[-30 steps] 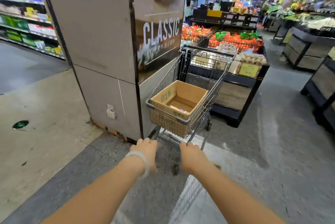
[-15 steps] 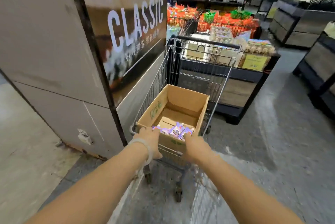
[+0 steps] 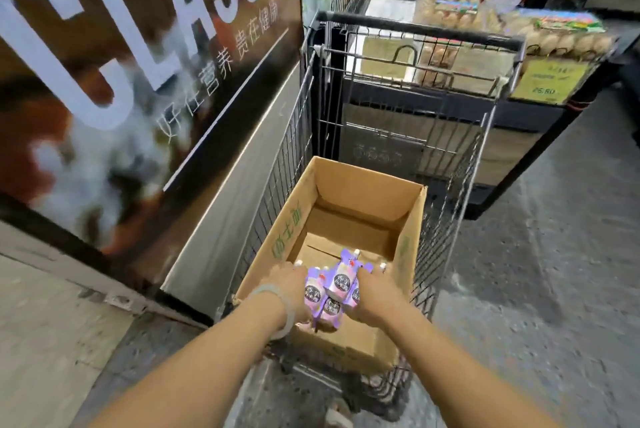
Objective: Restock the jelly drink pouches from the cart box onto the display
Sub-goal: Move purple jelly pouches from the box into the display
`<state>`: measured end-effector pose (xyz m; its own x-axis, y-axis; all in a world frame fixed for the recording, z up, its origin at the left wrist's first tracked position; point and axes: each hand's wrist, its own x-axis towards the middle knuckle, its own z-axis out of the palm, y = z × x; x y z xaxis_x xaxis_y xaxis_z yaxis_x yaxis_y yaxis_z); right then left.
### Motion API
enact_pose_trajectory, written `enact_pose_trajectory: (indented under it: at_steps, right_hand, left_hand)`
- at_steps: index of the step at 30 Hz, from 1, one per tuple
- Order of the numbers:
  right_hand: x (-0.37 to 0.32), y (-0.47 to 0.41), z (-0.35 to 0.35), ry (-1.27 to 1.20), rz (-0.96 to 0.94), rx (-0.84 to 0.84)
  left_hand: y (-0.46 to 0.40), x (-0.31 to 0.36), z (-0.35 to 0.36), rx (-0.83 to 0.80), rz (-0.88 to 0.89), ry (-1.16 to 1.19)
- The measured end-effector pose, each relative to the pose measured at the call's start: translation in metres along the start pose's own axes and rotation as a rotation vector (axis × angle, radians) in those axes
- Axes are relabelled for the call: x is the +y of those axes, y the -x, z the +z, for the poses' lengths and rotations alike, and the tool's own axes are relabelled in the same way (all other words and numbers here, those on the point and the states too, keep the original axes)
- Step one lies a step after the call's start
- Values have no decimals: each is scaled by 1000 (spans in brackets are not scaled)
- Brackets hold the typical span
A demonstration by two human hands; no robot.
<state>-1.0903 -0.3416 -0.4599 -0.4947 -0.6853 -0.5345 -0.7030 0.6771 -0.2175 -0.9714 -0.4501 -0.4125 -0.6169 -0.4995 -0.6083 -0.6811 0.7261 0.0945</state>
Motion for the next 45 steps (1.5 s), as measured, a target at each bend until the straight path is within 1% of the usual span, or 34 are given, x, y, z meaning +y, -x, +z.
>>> enact_pose_trajectory:
  at_steps: [6,8,10,11,14,15,16,18,21,23,25,28,31,33,35,37,39,40,42,45]
  right_hand:
    - [21,-74,26,-122,113,-100]
    - [32,-96,37,-193,196,-138]
    - [43,-120,51,-342,304,-153]
    - [47,-130,60,-439,372,-133]
    - [55,-158,96,-848,674,-33]
    - [57,-165,107,-961,773,0]
    - [58,-169,114,-1019,851,21]
    - [60,-178,131,-1065,948,61]
    - [62,-191,156,-1100,1003,107]
    - [63,-196,169,-1118,1037,123]
    - [68,-200,176,-1046,1082,90]
    - [76,-206,177,-978,1077,15]
    - [74,-208,174,-932,1042,-53]
    - [72,-206,171,-959,1018,-41]
    - [70,-201,162,-1083,1004,20]
    - [68,-195,147,-1273,968,129]
    - [65,-189,124,-1431,894,212]
    - [63,-188,113,-1497,839,227]
    - [59,-185,87,-1590,710,199]
    - [50,-179,37,-1586,517,135]
  left_hand:
    - [-98,-2,19,-160,44,-33]
    - [-131,-5,30,-185,58,-19]
    - [-164,-7,46,-197,70,-13]
    - [-178,-8,57,-201,64,9]
    - [-215,-6,90,-242,32,108]
    - [-226,-4,100,-256,22,127]
    - [-236,0,108,-268,12,149]
    - [-257,9,120,-261,-10,246]
    - [-282,23,132,-232,-68,441]
    - [-296,30,138,-272,-123,512]
    - [-304,36,145,-302,-183,555]
    - [-311,41,151,-331,-248,503]
    - [-313,42,145,-376,-254,436]
    - [-313,42,140,-382,-256,457]
    - [-309,40,133,-387,-250,520]
    - [-299,35,122,-385,-262,635]
    - [-290,25,112,-358,-285,873]
    - [-284,20,104,-328,-293,988]
    - [-273,9,80,-278,-250,1138]
    - [-258,-4,37,-207,-152,1275]
